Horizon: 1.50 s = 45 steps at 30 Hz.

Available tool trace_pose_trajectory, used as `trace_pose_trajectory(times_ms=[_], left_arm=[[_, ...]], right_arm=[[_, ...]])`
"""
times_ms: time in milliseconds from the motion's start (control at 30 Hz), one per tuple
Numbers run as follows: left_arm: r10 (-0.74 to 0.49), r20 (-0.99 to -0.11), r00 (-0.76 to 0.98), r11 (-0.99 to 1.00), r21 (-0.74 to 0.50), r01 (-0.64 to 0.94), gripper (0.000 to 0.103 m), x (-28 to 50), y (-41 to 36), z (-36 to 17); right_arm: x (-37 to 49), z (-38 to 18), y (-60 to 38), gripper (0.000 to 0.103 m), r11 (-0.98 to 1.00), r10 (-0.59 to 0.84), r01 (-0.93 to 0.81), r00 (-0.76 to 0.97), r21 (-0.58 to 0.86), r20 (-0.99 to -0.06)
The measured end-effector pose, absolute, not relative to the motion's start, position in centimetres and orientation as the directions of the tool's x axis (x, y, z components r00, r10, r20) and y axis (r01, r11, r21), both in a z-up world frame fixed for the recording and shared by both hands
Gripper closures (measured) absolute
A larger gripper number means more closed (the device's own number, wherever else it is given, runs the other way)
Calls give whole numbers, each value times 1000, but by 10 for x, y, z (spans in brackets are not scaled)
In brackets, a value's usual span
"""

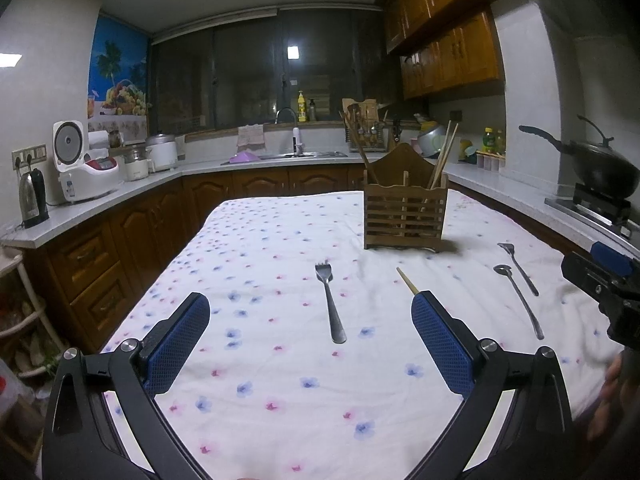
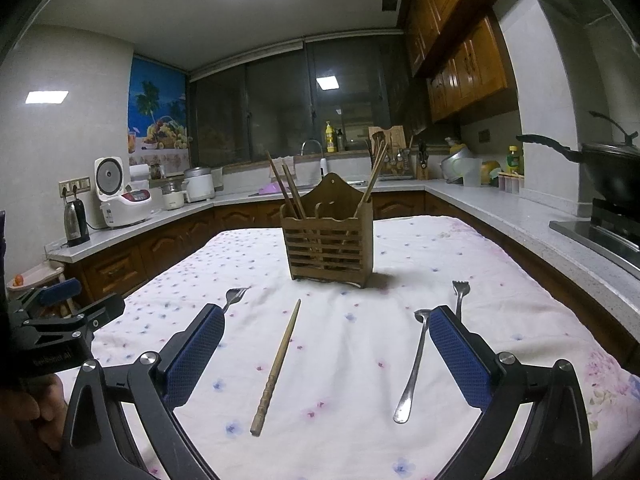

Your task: Organize utensils

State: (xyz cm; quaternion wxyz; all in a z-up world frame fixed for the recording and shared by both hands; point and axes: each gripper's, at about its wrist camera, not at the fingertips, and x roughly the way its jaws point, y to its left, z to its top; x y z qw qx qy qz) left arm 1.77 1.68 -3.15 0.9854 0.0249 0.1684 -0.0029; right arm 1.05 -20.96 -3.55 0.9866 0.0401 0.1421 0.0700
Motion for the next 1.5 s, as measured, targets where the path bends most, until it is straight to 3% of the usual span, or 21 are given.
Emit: trace_pose_trajectory(times_ms=[1500], left_arm=[[-24, -358, 933, 998, 43, 42, 0, 28, 14, -36]], right_arm=[[21, -42, -209, 0, 985, 153, -123, 944, 118, -293]])
